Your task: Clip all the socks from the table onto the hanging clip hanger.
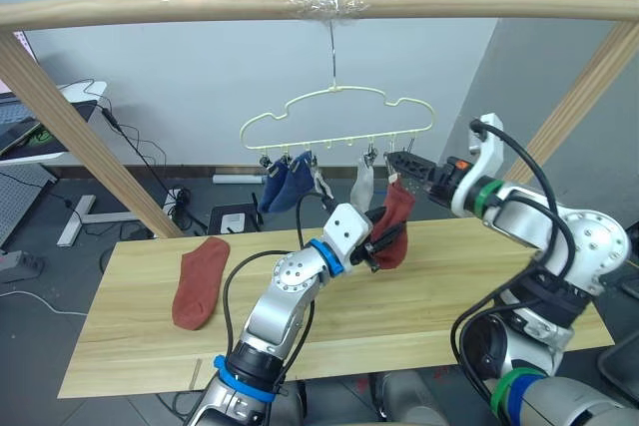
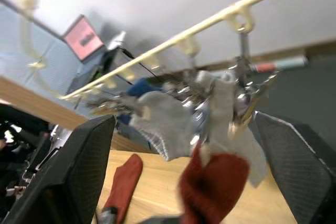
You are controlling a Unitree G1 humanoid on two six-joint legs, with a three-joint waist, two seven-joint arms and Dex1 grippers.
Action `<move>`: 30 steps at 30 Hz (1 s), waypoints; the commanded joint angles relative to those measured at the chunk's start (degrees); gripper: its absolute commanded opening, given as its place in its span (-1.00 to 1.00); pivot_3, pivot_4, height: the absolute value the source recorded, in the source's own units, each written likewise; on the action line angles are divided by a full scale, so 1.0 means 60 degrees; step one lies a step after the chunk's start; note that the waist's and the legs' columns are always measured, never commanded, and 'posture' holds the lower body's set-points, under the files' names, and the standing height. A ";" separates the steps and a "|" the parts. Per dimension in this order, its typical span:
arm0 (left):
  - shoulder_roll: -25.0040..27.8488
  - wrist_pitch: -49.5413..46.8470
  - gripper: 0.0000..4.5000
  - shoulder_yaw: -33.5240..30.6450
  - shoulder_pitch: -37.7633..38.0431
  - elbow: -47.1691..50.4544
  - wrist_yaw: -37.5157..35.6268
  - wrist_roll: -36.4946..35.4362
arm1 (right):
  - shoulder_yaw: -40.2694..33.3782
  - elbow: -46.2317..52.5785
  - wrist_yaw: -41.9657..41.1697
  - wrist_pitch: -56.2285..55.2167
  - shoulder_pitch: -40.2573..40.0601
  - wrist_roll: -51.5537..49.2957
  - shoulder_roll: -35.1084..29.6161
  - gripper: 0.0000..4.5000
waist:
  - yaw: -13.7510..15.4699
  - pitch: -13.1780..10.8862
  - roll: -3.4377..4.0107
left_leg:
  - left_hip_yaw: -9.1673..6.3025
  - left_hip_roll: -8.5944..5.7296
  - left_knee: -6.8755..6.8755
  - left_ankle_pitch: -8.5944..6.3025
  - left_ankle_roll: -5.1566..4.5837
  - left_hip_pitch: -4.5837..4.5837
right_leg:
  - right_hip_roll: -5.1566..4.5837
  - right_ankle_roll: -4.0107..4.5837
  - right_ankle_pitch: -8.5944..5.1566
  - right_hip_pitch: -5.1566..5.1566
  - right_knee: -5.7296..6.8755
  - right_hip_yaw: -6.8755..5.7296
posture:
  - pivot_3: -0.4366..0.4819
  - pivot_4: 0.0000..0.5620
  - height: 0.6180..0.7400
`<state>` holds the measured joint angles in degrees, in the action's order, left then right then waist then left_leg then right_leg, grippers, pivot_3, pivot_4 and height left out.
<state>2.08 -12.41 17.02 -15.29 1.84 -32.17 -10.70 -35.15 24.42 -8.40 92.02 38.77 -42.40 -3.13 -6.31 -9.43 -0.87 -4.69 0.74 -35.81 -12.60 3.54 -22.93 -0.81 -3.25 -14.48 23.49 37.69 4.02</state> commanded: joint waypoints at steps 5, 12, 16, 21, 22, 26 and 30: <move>0.0693 -0.1090 0.90 -0.1288 0.0194 0.0428 0.0001 -0.0931 | 0.2671 0.1081 -0.0396 -0.4242 -0.2455 0.1915 -0.1720 1.00 | -0.0235 -0.0001 -0.0001 | 0.0005 -0.0001 0.0000 0.0000 0.0000 0.0007 | 0.0001 0.0000 0.0000 0.0001 -0.0001 0.0003 | -0.35 -0.52 1.00; 0.2144 -0.1930 0.91 -0.2159 0.0866 0.2348 -0.0228 -0.1447 | 0.5341 -0.0036 0.0132 -0.9295 -0.3524 0.4792 -0.1369 0.83 | -0.0406 -0.0006 -0.0002 | 0.0007 0.0007 0.0012 0.0000 0.0001 0.0012 | 0.0006 0.0000 0.0000 0.0007 0.0003 0.0009 | -0.22 -0.53 1.00; 0.2535 -0.1998 0.91 -0.2635 0.1036 0.3027 -0.0180 -0.1814 | 0.5767 -0.0737 0.0475 -1.0597 -0.3444 0.5422 -0.0860 0.43 | -0.0254 -0.0007 -0.0004 | 0.0008 0.0006 0.0008 0.0000 0.0002 0.0011 | 0.0004 0.0001 0.0000 0.0006 0.0000 0.0011 | -0.22 -0.53 1.00; 0.2617 -0.2047 0.91 -0.2807 0.1225 0.3691 -0.0143 -0.2142 | 0.5909 -0.1495 0.0696 -1.1376 -0.3143 0.5821 -0.0470 -0.04 | -0.0037 -0.0009 -0.0006 | 0.0008 0.0003 0.0011 0.0000 0.0003 0.0004 | -0.0003 0.0000 0.0000 0.0005 -0.0011 0.0010 | -0.15 -0.55 1.00; 0.2595 -0.2070 0.91 -0.2801 0.1255 0.3827 -0.0107 -0.2209 | 0.5913 -0.1682 0.0726 -1.1484 -0.3017 0.5879 -0.0410 -0.04 | -0.0011 -0.0009 -0.0006 | 0.0009 0.0003 0.0012 0.0000 0.0003 0.0005 | -0.0002 0.0000 0.0000 0.0006 -0.0010 0.0010 | -0.15 -0.55 1.00; 0.2539 -0.2117 0.91 -0.2733 0.1446 0.4216 -0.0043 -0.2446 | 0.5891 -0.2348 0.0807 -1.1881 -0.2588 0.6011 -0.0208 -0.04 | 0.0062 -0.0008 -0.0006 | 0.0007 0.0005 0.0011 0.0000 0.0003 0.0011 | 0.0000 0.0002 0.0001 0.0005 -0.0001 0.0009 | -0.12 -0.57 1.00; 0.2610 -0.2092 0.91 -0.2622 0.1621 0.4473 -0.0098 -0.2542 | 0.5744 -0.3020 0.1005 -1.2206 -0.2155 0.6104 0.0007 -0.04 | 0.0130 -0.0008 -0.0006 | 0.0008 0.0005 0.0009 0.0000 0.0003 0.0011 | 0.0000 0.0003 0.0001 0.0005 0.0000 0.0010 | -0.10 -0.59 1.00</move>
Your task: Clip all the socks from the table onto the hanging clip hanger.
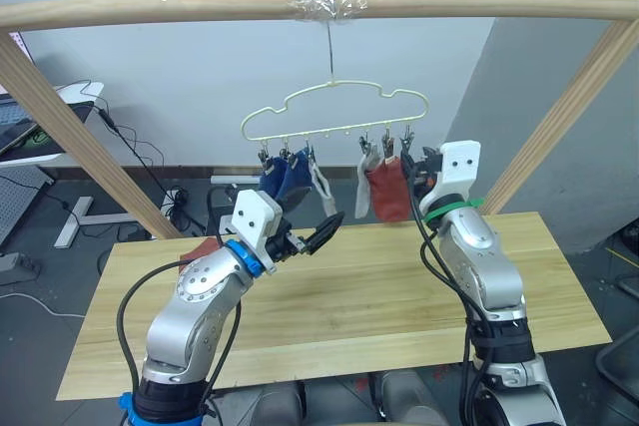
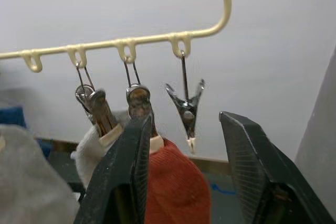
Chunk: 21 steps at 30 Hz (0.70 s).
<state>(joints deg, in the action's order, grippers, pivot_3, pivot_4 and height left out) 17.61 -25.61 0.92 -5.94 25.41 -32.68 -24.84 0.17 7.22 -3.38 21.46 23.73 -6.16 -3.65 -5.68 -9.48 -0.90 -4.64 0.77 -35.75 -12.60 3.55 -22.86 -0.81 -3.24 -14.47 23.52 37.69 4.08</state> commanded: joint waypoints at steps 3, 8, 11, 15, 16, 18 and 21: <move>0.0039 0.0091 0.91 0.0066 0.0094 0.0597 0.0005 -0.0204 | -0.0236 -0.0605 0.0279 -0.0683 0.0644 0.0144 0.0146 -0.04 | 0.0115 0.0000 -0.0001 | -0.0001 0.0000 0.0000 0.0000 0.0000 -0.0001 | 0.0000 0.0000 0.0000 0.0000 0.0000 -0.0002 | -0.09 -0.60 1.00; 0.0085 0.0071 0.91 0.0083 0.0107 0.0656 0.0010 -0.0192 | -0.0293 -0.1193 0.0290 -0.1000 0.0944 0.0168 0.0156 -0.04 | 0.0150 0.0000 0.0000 | 0.0000 -0.0001 -0.0003 0.0000 0.0000 -0.0001 | -0.0001 0.0001 0.0001 -0.0001 0.0001 -0.0001 | -0.06 -0.59 1.00; 0.0150 0.0086 0.91 0.0136 0.0155 0.0740 -0.0008 -0.0143 | -0.0389 -0.1568 0.0273 -0.1209 0.1113 0.0124 0.0136 -0.04 | 0.0151 0.0000 0.0000 | -0.0001 0.0000 -0.0001 0.0000 0.0000 0.0000 | 0.0000 0.0001 0.0000 -0.0001 0.0002 -0.0002 | -0.06 -0.59 1.00; 0.0166 0.0076 0.91 0.0177 0.0207 0.0834 0.0055 -0.0170 | -0.0489 -0.1958 0.0276 -0.1444 0.1327 0.0084 0.0105 -0.04 | 0.0153 0.0000 0.0000 | 0.0001 -0.0001 -0.0003 0.0000 0.0000 -0.0001 | 0.0000 0.0001 0.0001 -0.0001 0.0004 0.0000 | -0.06 -0.59 1.00; 0.0167 0.0064 0.91 0.0178 0.0219 0.0860 0.0067 -0.0183 | -0.0506 -0.2090 0.0292 -0.1499 0.1399 0.0091 0.0111 -0.04 | 0.0154 0.0000 0.0000 | 0.0000 -0.0001 -0.0003 0.0000 0.0000 0.0000 | 0.0000 0.0001 0.0001 -0.0001 0.0005 -0.0001 | -0.05 -0.59 1.00; 0.0165 0.0039 0.91 0.0194 0.0227 0.0904 0.0085 -0.0203 | -0.0548 -0.2359 0.0335 -0.1605 0.1537 0.0113 0.0128 -0.04 | 0.0154 0.0000 0.0000 | 0.0000 -0.0001 -0.0003 0.0000 0.0000 0.0002 | 0.0000 0.0001 0.0001 -0.0001 0.0009 -0.0001 | -0.05 -0.58 1.00; 0.0175 0.0028 0.91 0.0219 0.0206 0.0910 0.0099 -0.0211 | -0.0594 -0.2788 0.0357 -0.1815 0.1764 0.0126 0.0149 -0.04 | 0.0154 0.0000 0.0000 | 0.0000 -0.0001 -0.0005 0.0000 0.0000 0.0004 | 0.0000 0.0002 0.0001 -0.0001 0.0013 0.0000 | -0.05 -0.58 1.00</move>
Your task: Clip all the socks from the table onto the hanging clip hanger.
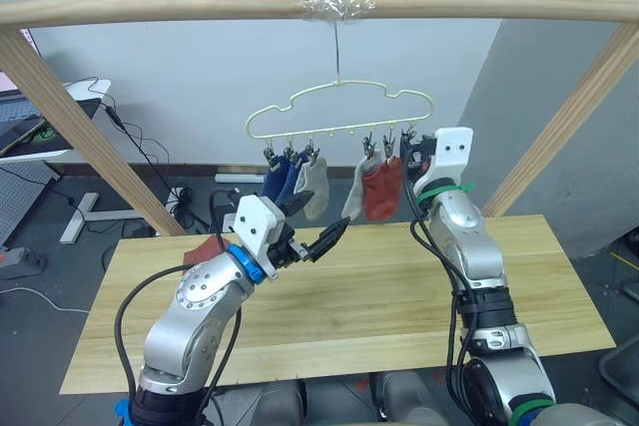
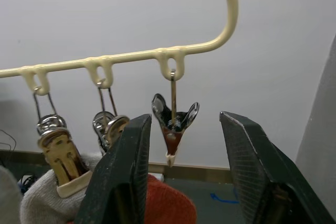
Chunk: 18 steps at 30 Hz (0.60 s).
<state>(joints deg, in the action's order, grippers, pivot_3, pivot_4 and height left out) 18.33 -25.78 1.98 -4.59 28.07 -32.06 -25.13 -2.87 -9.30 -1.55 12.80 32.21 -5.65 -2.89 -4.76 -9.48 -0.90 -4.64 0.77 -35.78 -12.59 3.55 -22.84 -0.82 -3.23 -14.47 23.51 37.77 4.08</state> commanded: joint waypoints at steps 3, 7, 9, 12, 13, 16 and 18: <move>0.0074 0.0066 0.91 0.0080 -0.0055 0.0439 -0.0003 -0.0104 | -0.0085 -0.0457 0.0017 -0.0567 0.0551 0.0035 0.0049 -0.04 | 0.0000 0.0000 0.0000 | 0.0000 0.0000 0.0000 0.0000 0.0000 0.0000 | 0.0000 0.0001 0.0000 0.0000 0.0001 0.0000 | -0.05 -0.58 1.00; 0.0103 0.0054 0.91 0.0063 -0.0053 0.0458 0.0005 -0.0113 | -0.0044 -0.0798 0.0026 -0.0739 0.0768 0.0027 0.0146 -0.04 | 0.0000 0.0000 0.0000 | 0.0000 0.0000 0.0000 0.0000 0.0000 0.0000 | 0.0000 0.0002 0.0001 0.0000 0.0004 0.0000 | -0.03 -0.57 1.00; 0.0114 0.0045 0.91 0.0064 -0.0044 0.0465 0.0020 -0.0118 | -0.0041 -0.0920 0.0035 -0.0782 0.0857 0.0027 0.0203 -0.04 | 0.0000 0.0000 0.0000 | -0.0001 0.0000 0.0000 0.0000 0.0000 0.0001 | 0.0000 0.0001 0.0001 0.0000 0.0006 -0.0001 | -0.03 -0.57 1.00; 0.0110 0.0033 0.91 0.0076 -0.0017 0.0500 0.0053 -0.0124 | -0.0031 -0.1005 0.0046 -0.0828 0.0930 0.0020 0.0288 -0.04 | 0.0003 0.0000 0.0000 | -0.0001 0.0000 -0.0002 0.0000 0.0000 0.0001 | 0.0000 0.0002 0.0001 -0.0001 0.0007 0.0000 | -0.02 -0.56 1.00; 0.0104 0.0032 0.91 0.0080 -0.0012 0.0501 0.0064 -0.0125 | -0.0028 -0.1030 0.0047 -0.0841 0.0949 0.0019 0.0314 -0.04 | 0.0003 0.0000 0.0000 | -0.0001 0.0000 -0.0002 0.0000 0.0000 0.0001 | 0.0000 0.0002 0.0001 0.0000 0.0007 0.0000 | -0.02 -0.56 1.00; 0.0075 0.0030 0.91 0.0103 -0.0023 0.0489 0.0098 -0.0122 | -0.0030 -0.1104 0.0048 -0.0870 0.1011 0.0010 0.0385 -0.04 | 0.0005 0.0000 0.0000 | -0.0002 0.0000 -0.0001 0.0000 0.0000 0.0002 | 0.0000 0.0002 0.0001 0.0000 0.0009 -0.0001 | -0.02 -0.56 1.00; 0.0061 0.0030 0.91 0.0126 -0.0026 0.0479 0.0114 -0.0118 | -0.0015 -0.1133 0.0053 -0.0872 0.1043 0.0012 0.0440 -0.04 | 0.0005 0.0000 0.0000 | -0.0001 0.0000 -0.0002 0.0000 0.0000 0.0002 | 0.0000 0.0002 0.0001 0.0000 0.0009 -0.0001 | -0.02 -0.56 1.00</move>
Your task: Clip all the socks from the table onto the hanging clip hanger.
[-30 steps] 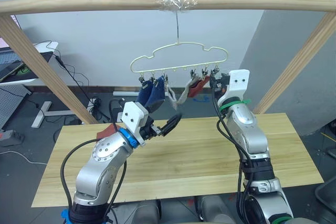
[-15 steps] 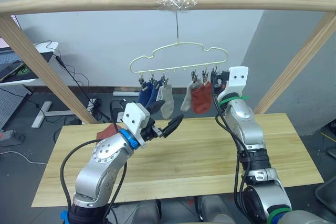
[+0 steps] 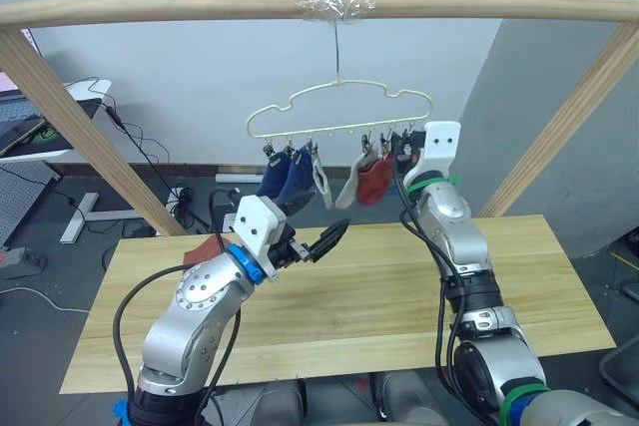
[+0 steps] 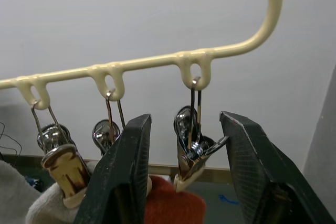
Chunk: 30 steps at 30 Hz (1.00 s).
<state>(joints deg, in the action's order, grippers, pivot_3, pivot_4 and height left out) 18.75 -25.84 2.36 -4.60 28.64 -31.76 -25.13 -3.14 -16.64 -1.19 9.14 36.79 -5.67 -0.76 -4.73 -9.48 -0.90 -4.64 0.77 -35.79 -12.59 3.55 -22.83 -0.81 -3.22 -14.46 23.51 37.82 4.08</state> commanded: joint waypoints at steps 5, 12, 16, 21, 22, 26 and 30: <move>-0.0027 0.0052 0.91 0.0120 -0.0017 0.0365 0.0097 -0.0107 | 0.0114 0.0044 -0.0184 -0.0255 0.0374 -0.0101 0.0328 -0.04 | 0.0000 0.0000 0.0000 | 0.0000 0.0000 0.0000 0.0000 0.0000 0.0001 | 0.0000 0.0000 0.0000 0.0000 0.0003 0.0000 | -0.02 -0.54 1.00; 0.0013 0.0098 0.91 0.0186 -0.0021 0.0325 0.0108 -0.0083 | 0.0055 -0.0268 -0.0406 -0.0264 0.0483 -0.0158 0.0396 -0.04 | 0.0003 0.0000 0.0000 | 0.0000 0.0000 -0.0001 0.0000 0.0000 0.0002 | 0.0000 0.0000 0.0000 0.0000 0.0005 0.0000 | -0.02 -0.55 1.00; 0.0058 0.0136 0.91 0.0244 0.0001 0.0325 0.0060 -0.0043 | -0.0101 -0.0540 -0.0306 -0.0286 0.0593 -0.0160 0.0394 -0.04 | 0.0004 0.0000 0.0000 | 0.0000 0.0000 -0.0001 0.0000 0.0000 0.0003 | 0.0000 0.0001 0.0000 0.0000 0.0009 0.0000 | -0.02 -0.54 1.00; 0.0094 0.0209 0.91 0.0293 -0.0006 0.0269 0.0018 -0.0020 | -0.0276 -0.0757 -0.0160 -0.0318 0.0704 -0.0223 0.0440 -0.04 | 0.0004 0.0000 0.0001 | 0.0000 0.0000 -0.0002 0.0000 0.0000 0.0004 | 0.0000 0.0001 0.0001 0.0000 0.0011 0.0000 | -0.02 -0.57 1.00; 0.0097 0.0225 0.91 0.0299 -0.0007 0.0253 0.0010 -0.0016 | -0.0281 -0.0786 -0.0132 -0.0340 0.0716 -0.0199 0.0430 -0.04 | 0.0004 0.0000 0.0001 | 0.0000 0.0000 -0.0002 0.0000 0.0000 0.0004 | 0.0000 0.0004 0.0002 0.0000 0.0011 0.0000 | -0.02 -0.57 1.00; 0.0055 0.0270 0.91 0.0347 -0.0027 0.0204 -0.0018 0.0008 | -0.0344 -0.0997 0.0427 -0.0305 0.0670 0.0301 0.0033 -0.04 | 0.0010 0.0001 0.0001 | 0.0000 -0.0001 -0.0003 0.0001 0.0000 0.0002 | 0.0000 0.0022 0.0013 0.0000 0.0010 0.0000 | -0.03 -0.58 1.00; 0.0026 0.0286 0.91 0.0365 -0.0030 0.0203 -0.0039 0.0015 | -0.0507 -0.1097 0.0906 -0.0236 0.0614 0.0500 -0.0326 -0.04 | 0.0017 0.0001 0.0001 | 0.0001 -0.0002 -0.0006 0.0001 0.0000 0.0002 | 0.0000 0.0023 0.0014 0.0000 0.0011 0.0001 | -0.03 -0.60 1.00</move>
<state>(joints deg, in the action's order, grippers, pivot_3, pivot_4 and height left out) 18.91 -25.54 4.37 -4.54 28.62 -31.90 -25.03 -5.50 -24.20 2.88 8.51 39.40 -3.38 -2.05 -4.63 -9.47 -0.90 -4.64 0.76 -35.83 -12.59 3.55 -22.81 -0.82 -3.07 -14.38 23.51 37.89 4.08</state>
